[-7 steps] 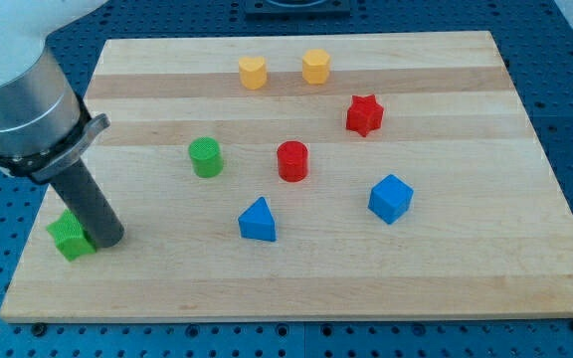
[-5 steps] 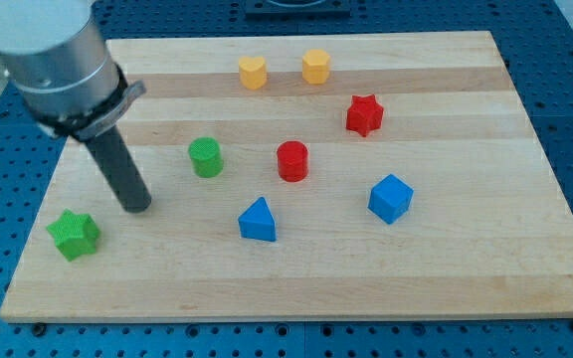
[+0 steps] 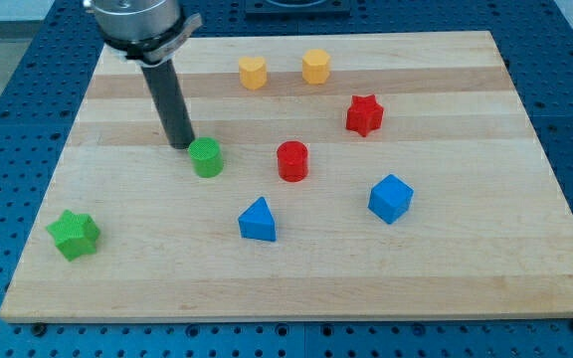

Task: Move the green circle parallel bottom left to the red circle

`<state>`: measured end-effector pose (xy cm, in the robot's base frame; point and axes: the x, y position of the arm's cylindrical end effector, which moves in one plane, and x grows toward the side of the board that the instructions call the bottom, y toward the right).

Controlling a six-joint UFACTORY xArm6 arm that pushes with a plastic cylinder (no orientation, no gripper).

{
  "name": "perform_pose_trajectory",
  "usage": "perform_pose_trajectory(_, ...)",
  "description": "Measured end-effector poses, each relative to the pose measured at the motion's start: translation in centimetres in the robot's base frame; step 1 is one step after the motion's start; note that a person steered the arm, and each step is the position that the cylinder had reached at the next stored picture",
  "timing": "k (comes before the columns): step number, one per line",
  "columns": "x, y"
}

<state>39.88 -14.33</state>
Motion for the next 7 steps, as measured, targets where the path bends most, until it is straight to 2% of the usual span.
perform_pose_trajectory(2, -2.1, 1.4)
perform_pose_trajectory(6, 3.7, 1.4)
perform_pose_trajectory(7, 4.0, 1.7)
